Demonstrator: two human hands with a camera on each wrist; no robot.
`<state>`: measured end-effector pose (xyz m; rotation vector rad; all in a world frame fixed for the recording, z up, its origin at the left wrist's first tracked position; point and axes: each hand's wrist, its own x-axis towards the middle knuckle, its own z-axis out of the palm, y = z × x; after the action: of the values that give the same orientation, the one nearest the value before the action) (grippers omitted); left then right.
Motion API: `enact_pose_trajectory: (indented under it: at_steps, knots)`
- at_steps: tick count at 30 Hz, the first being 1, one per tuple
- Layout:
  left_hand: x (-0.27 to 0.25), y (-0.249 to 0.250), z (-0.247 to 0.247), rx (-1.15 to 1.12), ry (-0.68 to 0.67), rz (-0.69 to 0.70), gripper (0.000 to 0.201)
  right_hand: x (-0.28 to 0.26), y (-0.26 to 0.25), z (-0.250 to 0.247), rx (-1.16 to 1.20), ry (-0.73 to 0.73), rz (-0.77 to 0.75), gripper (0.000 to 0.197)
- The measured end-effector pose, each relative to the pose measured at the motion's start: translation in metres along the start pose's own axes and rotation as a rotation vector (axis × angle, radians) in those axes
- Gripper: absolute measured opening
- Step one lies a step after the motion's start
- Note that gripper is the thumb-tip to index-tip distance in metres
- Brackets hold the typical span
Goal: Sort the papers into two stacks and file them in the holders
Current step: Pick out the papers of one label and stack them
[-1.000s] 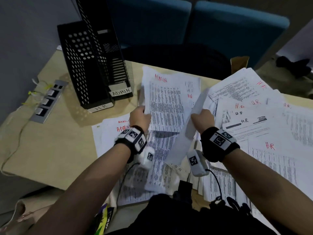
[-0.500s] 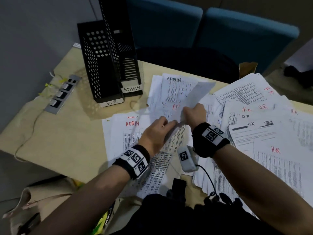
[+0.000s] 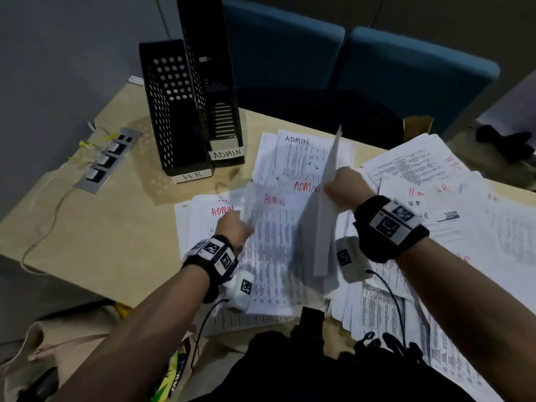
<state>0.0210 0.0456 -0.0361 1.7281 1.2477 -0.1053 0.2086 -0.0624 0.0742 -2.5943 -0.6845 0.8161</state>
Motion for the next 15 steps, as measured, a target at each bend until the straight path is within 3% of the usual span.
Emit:
enact_pose_trajectory:
  at_steps: [5, 7, 9, 10, 12, 14, 15]
  knots:
    - [0.002, 0.026, 0.011, -0.144, -0.106, 0.04, 0.024, -0.005, 0.0, 0.068, 0.037, -0.314, -0.107, 0.035]
    - [-0.002, 0.026, 0.007, -0.211, -0.094, 0.02, 0.041, -0.006, 0.005, 0.09, 0.071, -0.453, -0.134, 0.056]
    - [-0.011, 0.022, 0.006, -0.394, -0.194, -0.032, 0.058, -0.005, 0.011, 0.099, 0.072, -0.511, -0.154, 0.071]
    - [-0.015, 0.021, 0.007, -0.473, -0.25, -0.068, 0.062, -0.002, 0.015, 0.1, 0.08, -0.472, -0.154, 0.074]
    - [-0.016, 0.018, 0.014, -0.467, -0.278, -0.081, 0.071, 0.009, 0.027, 0.096, 0.084, -0.262, -0.033, 0.078]
    - [-0.013, 0.015, 0.023, -0.382, -0.208, -0.053, 0.068, 0.022, 0.045, 0.088, 0.014, -0.052, 0.158, 0.066]
    - [-0.01, 0.013, 0.028, -0.344, -0.165, -0.045, 0.06, 0.027, 0.054, 0.085, -0.003, -0.017, 0.235, 0.06]
